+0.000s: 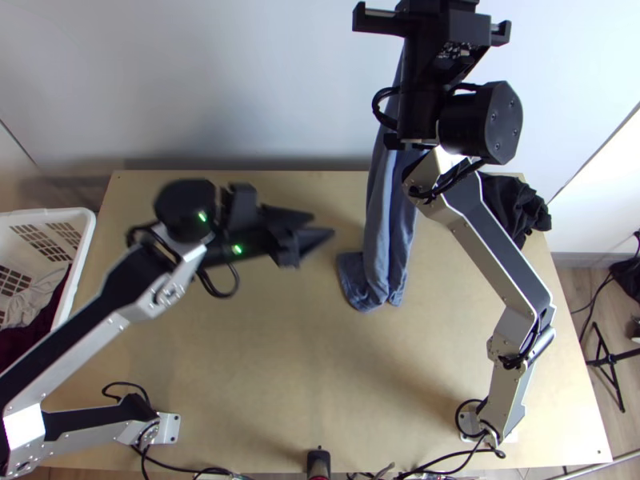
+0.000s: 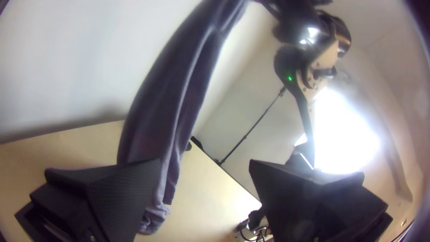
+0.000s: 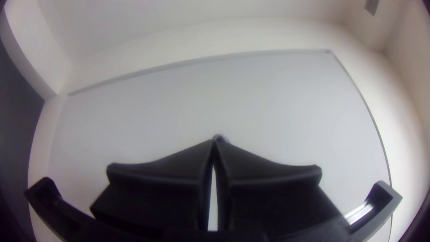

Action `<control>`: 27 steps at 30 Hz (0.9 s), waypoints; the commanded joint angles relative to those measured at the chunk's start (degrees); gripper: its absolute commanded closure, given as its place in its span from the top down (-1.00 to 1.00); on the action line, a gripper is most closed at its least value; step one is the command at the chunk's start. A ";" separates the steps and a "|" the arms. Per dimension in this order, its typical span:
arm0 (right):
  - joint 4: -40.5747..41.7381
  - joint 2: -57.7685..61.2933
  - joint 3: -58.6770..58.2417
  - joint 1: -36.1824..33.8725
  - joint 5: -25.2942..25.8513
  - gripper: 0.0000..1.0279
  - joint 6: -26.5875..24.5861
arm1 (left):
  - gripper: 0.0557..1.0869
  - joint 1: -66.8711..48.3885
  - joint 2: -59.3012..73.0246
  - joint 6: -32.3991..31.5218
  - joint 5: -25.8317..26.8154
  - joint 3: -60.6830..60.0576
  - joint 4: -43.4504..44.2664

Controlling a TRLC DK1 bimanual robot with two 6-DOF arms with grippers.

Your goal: Fold the t-shirt

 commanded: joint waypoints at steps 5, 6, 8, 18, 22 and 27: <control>0.02 0.47 0.24 0.80 0.54 -0.95 0.22 | 0.84 -12.34 -1.08 2.57 -2.60 -11.41 14.43; 0.02 0.29 0.24 0.97 0.54 -0.95 0.22 | 0.84 -12.78 -0.47 2.48 -2.77 -12.21 14.96; 0.02 0.21 0.24 1.15 0.63 -0.95 0.22 | 0.84 -13.49 0.68 2.31 -3.12 -13.79 16.19; 0.02 0.29 0.24 2.38 1.59 -0.95 0.05 | 0.84 -23.42 10.43 1.25 -18.15 -12.38 24.71; 0.02 0.29 0.33 2.29 1.68 -0.95 -0.04 | 0.84 -25.88 12.54 1.16 -19.82 -10.54 26.30; 0.02 -0.06 0.59 2.29 1.77 -0.95 -0.13 | 0.84 -26.05 16.06 1.69 -22.37 -10.18 27.53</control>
